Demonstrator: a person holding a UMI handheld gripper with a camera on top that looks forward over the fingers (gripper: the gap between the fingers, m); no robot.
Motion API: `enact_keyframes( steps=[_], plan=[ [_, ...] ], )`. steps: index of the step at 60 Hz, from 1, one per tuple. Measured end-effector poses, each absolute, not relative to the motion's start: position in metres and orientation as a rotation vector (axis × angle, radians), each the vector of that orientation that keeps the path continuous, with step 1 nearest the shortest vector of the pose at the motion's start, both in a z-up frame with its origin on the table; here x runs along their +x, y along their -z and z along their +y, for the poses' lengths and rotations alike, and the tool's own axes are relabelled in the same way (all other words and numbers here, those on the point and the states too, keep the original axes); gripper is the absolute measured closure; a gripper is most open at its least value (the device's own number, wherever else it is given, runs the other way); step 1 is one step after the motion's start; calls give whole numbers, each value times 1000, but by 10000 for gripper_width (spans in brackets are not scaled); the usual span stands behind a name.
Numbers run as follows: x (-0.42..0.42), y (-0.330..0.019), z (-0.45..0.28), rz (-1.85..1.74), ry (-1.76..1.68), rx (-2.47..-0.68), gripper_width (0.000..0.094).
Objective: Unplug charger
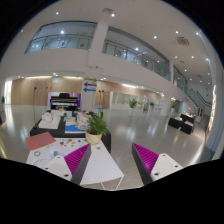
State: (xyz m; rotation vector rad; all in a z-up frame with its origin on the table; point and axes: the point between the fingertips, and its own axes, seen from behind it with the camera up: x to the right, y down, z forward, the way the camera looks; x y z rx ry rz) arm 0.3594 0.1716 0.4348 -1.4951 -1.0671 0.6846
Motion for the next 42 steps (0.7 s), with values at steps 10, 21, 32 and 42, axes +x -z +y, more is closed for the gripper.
enact_keyframes(
  steps=[10,21,32,42],
  plan=[
    [358,-422,143,-1145,-716,-1480,83],
    [343,-378,84,-1259,-758,-1479,82],
    [333,-325,15,-1409,-801,-1477,85],
    [317,-268,-44,-1533,-849,-1475,84]
  ],
)
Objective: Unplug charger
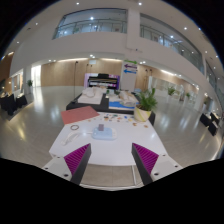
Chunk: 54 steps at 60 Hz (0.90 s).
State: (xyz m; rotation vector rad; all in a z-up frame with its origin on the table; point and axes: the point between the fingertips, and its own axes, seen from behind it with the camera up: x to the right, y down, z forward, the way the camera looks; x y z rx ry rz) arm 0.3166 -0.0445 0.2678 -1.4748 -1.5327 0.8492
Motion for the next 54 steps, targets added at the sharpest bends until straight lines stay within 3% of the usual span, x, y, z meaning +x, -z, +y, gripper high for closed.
enact_keyframes(
  steps=[17,37,54],
  plan=[
    [261,-201,-107,-1585,-972,-1427,86],
    [115,-112,-107,-1501,-1036,-1425,82],
    [-14,-74,-101,-1488,-1032,-1415,80]
  ],
)
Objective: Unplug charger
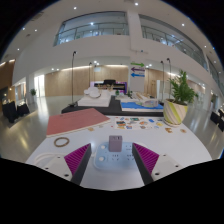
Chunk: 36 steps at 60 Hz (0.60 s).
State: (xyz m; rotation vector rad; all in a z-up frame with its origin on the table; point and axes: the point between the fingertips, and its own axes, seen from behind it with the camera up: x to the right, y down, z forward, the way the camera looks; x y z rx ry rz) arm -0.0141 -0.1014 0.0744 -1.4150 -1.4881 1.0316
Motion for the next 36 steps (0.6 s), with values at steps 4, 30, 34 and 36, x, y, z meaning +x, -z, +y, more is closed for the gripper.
enact_keyframes(
  steps=[4,30,34,36],
  plan=[
    [-40,-62,-100,-1497,-1012,-1416,81],
    [-103,-38,-87,-1473,-943,-1480,777],
    [-102,-74,-79,-1395,-986,-1426,778],
    [-102,-100,-70,-1357,-985,-1385,779]
  ],
)
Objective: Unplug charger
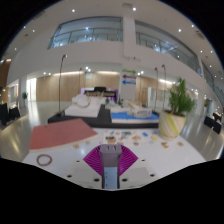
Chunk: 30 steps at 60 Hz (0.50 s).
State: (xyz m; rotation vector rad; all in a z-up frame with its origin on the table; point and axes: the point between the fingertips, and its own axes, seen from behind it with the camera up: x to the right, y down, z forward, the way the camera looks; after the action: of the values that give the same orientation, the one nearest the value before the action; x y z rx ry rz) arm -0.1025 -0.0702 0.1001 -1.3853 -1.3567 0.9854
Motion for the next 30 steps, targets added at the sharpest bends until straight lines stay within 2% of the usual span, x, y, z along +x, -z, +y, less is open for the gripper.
enact_keyframes(
  steps=[6,10,13,18,30],
  plan=[
    [-93,-153,-38,-1295,-993,-1428,779],
    [-85,-169,-3,-1277,-962,-1469,779],
    [-75,-166,19,-1312,-907,-1486,780],
    [-63,-139,58,-1373,-810,-1511,779],
    [-56,-33,111,-1521,-656,-1628,747]
  ],
)
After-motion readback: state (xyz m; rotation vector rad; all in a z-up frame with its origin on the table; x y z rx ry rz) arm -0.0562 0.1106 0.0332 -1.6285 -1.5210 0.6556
